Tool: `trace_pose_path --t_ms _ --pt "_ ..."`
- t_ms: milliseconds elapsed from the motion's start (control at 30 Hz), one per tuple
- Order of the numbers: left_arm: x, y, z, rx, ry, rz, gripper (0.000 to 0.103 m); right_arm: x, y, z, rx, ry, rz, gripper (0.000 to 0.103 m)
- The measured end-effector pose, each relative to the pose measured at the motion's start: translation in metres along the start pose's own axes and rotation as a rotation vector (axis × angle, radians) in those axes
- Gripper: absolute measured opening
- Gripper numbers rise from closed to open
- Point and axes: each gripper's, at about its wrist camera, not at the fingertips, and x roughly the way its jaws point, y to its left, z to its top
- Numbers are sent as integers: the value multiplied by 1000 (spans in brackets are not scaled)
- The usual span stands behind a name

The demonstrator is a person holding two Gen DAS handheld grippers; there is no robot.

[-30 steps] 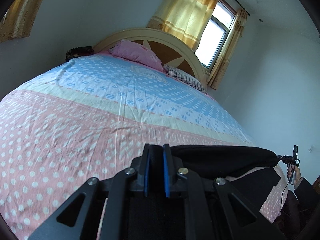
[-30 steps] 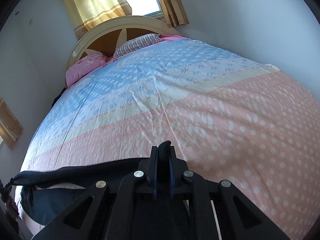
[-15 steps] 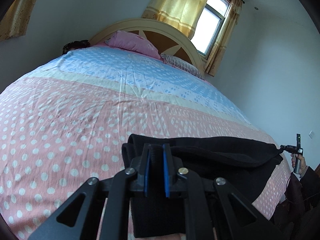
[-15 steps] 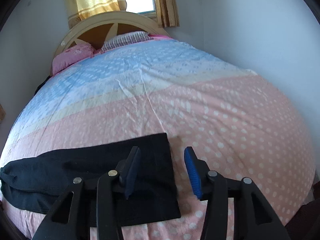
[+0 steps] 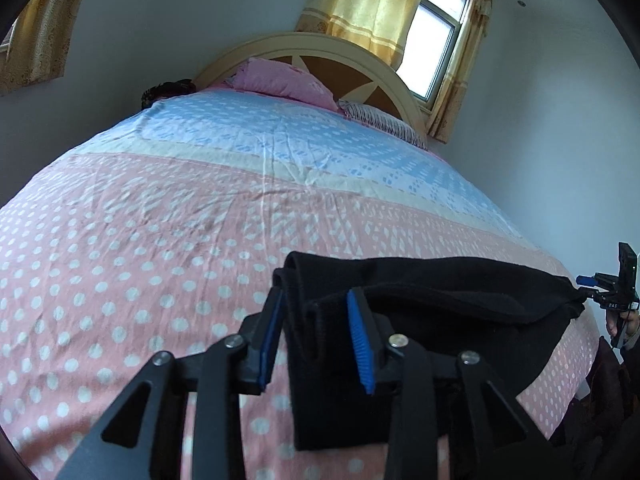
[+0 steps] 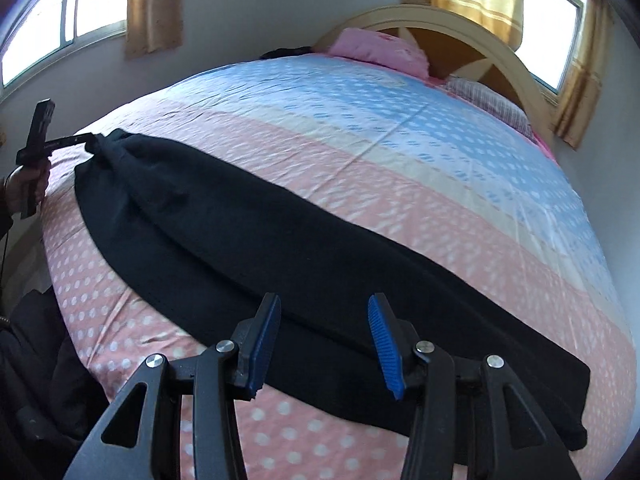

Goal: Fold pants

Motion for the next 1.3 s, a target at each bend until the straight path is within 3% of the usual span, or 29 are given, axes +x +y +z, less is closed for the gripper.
trace_pose_path --t_ms 100,200,300,400,467,633,900,967,1000,1167,1200,1267,1300 --pt "-23 9 -9 15 13 46 41 8 14 -2 -31 4 -5 48" --pt "-44 25 -17 -46 36 54 43 12 15 -3 -39 7 -21 48" --pt "-57 32 -20 -173 36 -25 43 12 16 -2 -28 6 -19 48" --pt "-47 31 -22 -349 67 -184 43 11 20 0 -39 2 -22 48" --pt "-33 23 -22 -405 101 -230 43 12 24 0 -49 2 -28 48" --pt "-6 1 -17 -392 165 -201 44 16 34 -1 -95 10 -35 48" --pt "-17 0 -10 -355 148 -119 44 27 48 2 -115 9 -20 48" --pt "-22 0 -9 -337 134 -117 49 30 51 3 -122 6 -20 48" --pt "-22 0 -9 -329 133 -117 57 31 53 4 -126 6 -22 48" --pt "-4 -1 -9 -321 158 -102 58 38 61 9 -158 9 -29 48" --pt "0 -1 -9 -322 166 -105 56 40 61 10 -164 14 -34 48" --pt "5 -3 -9 -306 176 -96 41 49 61 13 -169 24 -40 48" --pt "6 -6 -9 -288 183 -80 26 52 60 14 -167 30 -38 48"
